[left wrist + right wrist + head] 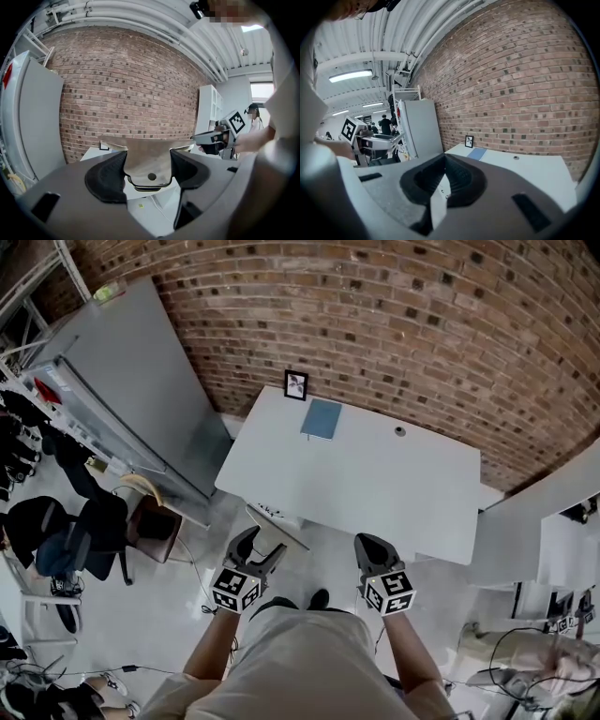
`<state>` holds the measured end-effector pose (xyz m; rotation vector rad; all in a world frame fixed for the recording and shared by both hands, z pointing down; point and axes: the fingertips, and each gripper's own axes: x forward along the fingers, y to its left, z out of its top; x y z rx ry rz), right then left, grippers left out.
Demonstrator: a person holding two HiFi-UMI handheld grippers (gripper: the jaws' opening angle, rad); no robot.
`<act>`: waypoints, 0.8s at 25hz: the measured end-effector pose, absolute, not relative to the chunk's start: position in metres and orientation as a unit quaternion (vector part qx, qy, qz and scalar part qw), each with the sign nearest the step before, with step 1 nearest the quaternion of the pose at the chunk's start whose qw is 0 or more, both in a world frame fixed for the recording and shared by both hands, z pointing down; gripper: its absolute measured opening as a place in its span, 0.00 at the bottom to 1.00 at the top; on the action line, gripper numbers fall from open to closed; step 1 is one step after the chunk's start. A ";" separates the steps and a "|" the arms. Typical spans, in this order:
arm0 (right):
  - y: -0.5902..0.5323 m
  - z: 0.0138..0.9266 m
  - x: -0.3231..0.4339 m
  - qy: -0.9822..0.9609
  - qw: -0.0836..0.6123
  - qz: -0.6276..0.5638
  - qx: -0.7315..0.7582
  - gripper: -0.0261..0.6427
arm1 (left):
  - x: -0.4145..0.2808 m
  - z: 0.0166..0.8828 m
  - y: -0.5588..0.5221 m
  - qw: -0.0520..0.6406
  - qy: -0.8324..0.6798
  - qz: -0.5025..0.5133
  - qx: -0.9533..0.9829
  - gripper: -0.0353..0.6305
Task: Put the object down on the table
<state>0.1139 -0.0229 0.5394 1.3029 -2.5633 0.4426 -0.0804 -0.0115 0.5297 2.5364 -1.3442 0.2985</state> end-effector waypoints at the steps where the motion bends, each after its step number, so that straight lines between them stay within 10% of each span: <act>1: -0.025 0.542 0.116 -0.874 0.116 0.154 0.445 0.04 | -0.079 0.531 -0.015 0.129 -0.461 0.105 0.872 0.47; 20: -0.103 0.573 0.120 -0.824 0.129 0.200 0.514 0.04 | -0.076 0.583 -0.141 0.132 -0.381 0.179 0.897 0.47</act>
